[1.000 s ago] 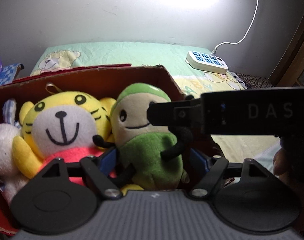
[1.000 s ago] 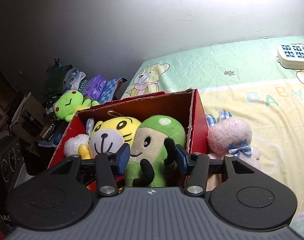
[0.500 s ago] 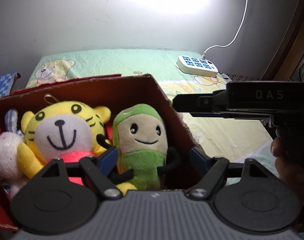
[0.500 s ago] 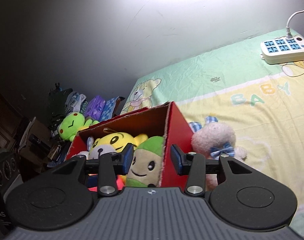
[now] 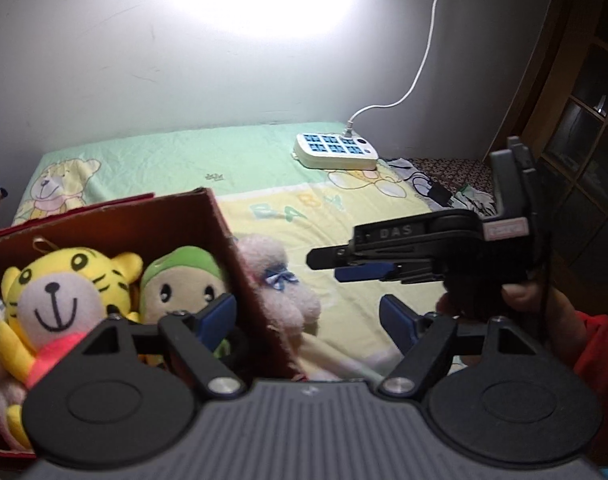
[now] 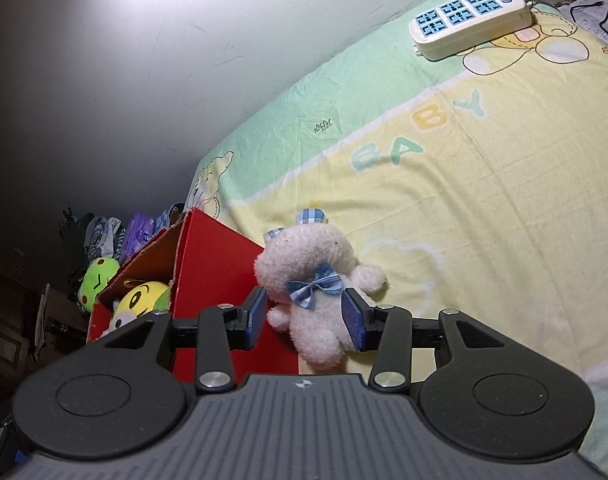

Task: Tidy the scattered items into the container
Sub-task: 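Move the right gripper to the white bear with blue bow and grasp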

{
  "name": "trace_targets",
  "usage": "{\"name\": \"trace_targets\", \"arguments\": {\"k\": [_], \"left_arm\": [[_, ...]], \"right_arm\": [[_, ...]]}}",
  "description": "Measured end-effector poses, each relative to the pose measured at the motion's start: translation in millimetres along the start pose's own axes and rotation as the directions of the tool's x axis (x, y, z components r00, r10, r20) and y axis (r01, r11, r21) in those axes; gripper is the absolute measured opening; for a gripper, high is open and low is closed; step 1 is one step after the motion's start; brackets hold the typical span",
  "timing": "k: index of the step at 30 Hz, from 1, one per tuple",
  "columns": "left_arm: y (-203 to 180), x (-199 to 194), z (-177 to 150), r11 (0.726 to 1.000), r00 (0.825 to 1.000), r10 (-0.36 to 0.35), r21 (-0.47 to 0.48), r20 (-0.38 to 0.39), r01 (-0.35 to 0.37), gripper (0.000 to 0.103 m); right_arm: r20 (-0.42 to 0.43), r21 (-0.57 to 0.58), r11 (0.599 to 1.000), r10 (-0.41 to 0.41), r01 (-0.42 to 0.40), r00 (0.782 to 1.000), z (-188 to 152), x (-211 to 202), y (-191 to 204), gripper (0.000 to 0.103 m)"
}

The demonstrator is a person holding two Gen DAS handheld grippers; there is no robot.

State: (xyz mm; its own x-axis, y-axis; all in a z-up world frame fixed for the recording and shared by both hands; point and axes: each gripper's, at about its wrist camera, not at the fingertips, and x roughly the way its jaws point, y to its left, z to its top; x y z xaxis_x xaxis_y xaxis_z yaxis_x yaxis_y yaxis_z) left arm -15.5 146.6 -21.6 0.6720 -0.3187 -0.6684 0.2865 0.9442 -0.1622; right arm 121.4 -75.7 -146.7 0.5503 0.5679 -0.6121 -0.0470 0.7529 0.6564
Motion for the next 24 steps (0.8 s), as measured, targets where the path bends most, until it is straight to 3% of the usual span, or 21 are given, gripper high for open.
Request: {"name": "trace_targets", "arguments": {"k": [5,11,24], "left_arm": [[-29.3,22.3,1.2,1.000,1.000,-0.013,0.016,-0.028,0.014,0.078],[-50.4,54.9,-1.8,1.000,0.996,0.011,-0.007,-0.083,-0.012,0.079],[-63.6,73.5,-10.8,0.986,0.985,0.123,-0.100,-0.120,-0.136,0.088]], "right_arm": [[-0.082,0.015,0.997,0.071,-0.071,0.994,15.8,1.5,-18.3,0.047],[-0.183,-0.048,0.995,0.082,-0.092,0.980,21.5,13.1,-27.6,0.052],[-0.346,-0.076,0.983,0.132,-0.167,0.929,26.6,68.2,-37.7,0.052]]}}
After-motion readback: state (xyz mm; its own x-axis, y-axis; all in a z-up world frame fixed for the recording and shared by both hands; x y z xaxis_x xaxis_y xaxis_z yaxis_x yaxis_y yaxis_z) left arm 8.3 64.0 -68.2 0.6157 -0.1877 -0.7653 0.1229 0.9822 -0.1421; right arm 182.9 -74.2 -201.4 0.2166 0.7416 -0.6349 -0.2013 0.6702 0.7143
